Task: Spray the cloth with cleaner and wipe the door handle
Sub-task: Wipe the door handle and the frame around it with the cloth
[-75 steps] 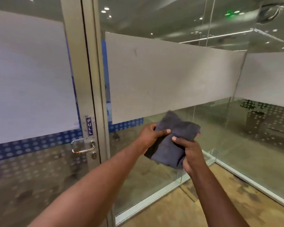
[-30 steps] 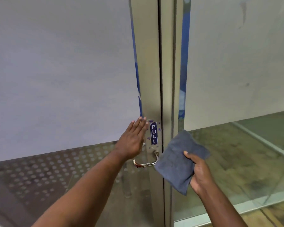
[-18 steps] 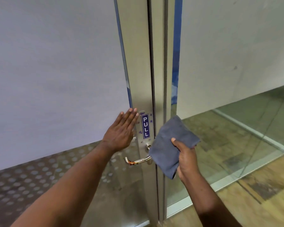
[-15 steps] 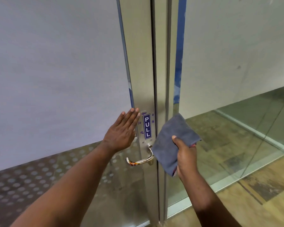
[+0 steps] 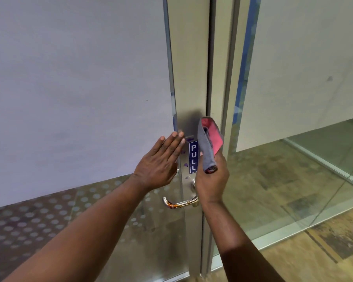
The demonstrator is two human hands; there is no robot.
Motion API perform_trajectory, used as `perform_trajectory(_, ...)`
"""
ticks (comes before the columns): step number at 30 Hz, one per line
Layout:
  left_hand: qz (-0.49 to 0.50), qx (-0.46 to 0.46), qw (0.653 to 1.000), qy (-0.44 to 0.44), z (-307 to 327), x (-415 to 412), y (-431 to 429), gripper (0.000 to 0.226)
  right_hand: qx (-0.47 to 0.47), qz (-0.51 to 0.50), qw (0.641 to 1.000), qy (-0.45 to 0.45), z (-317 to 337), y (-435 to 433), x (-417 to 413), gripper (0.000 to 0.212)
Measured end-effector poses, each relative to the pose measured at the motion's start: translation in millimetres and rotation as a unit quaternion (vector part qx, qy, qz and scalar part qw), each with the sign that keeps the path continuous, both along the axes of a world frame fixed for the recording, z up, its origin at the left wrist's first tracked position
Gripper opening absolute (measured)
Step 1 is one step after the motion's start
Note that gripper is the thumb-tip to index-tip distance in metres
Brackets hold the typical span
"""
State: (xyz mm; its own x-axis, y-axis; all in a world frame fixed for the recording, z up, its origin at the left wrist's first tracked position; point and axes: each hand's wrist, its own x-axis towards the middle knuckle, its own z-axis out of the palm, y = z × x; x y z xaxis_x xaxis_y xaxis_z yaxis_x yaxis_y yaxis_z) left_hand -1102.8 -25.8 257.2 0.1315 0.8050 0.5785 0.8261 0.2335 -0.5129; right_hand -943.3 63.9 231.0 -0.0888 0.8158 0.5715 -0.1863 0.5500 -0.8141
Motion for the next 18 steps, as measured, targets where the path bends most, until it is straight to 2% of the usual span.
perform_trajectory(4, -0.007, 0.007, 1.000, 0.002, 0, 0, 0, 0.083, 0.034, 0.020, 0.999, -0.023, 1, -3, -13, 0.048)
perform_trajectory(10, -0.006, 0.010, 1.000, 0.014, -1, -2, -1, 0.081, 0.026, 0.046, 0.993, -0.102, -14, -16, -15, 0.064)
perform_trajectory(18, -0.011, 0.013, 1.000, 0.006, -2, -3, 1, 0.079, -0.003, 0.062, 0.990, -0.124, -43, -27, -22, 0.067)
